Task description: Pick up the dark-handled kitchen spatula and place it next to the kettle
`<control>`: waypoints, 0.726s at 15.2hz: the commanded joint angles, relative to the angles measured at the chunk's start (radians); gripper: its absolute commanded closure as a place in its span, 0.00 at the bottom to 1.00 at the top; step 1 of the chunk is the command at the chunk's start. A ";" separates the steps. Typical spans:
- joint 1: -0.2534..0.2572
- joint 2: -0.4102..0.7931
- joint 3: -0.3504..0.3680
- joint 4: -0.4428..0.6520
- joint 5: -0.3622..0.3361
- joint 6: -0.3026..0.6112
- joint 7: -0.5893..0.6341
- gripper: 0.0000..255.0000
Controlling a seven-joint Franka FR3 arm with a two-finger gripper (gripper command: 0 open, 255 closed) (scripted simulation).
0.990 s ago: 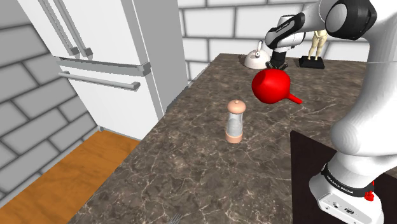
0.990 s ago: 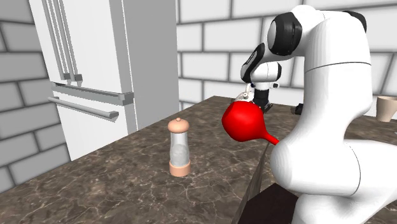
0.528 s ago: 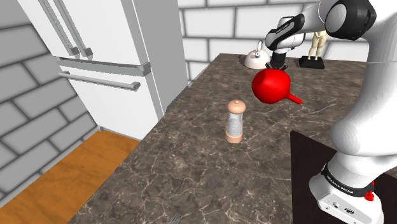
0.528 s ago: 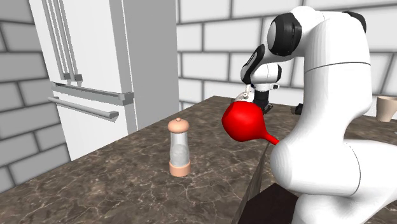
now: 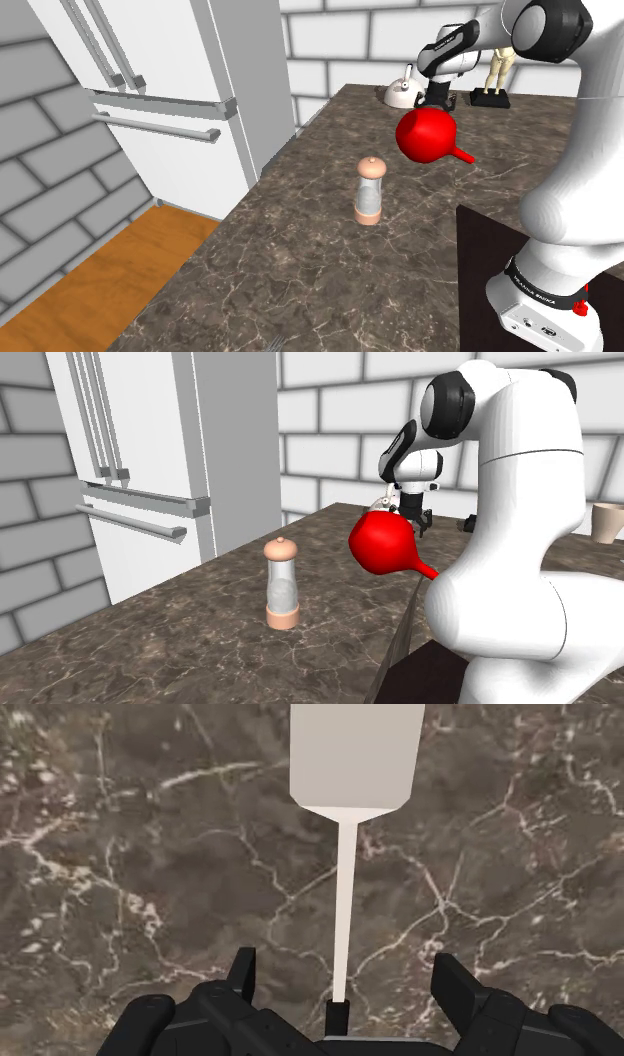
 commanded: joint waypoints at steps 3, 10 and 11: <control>0.003 -0.053 0.000 0.038 -0.001 -0.091 0.001 0.00; 0.003 -0.053 0.000 0.038 -0.001 -0.091 0.001 0.00; 0.003 -0.053 0.000 0.038 -0.001 -0.091 0.001 0.00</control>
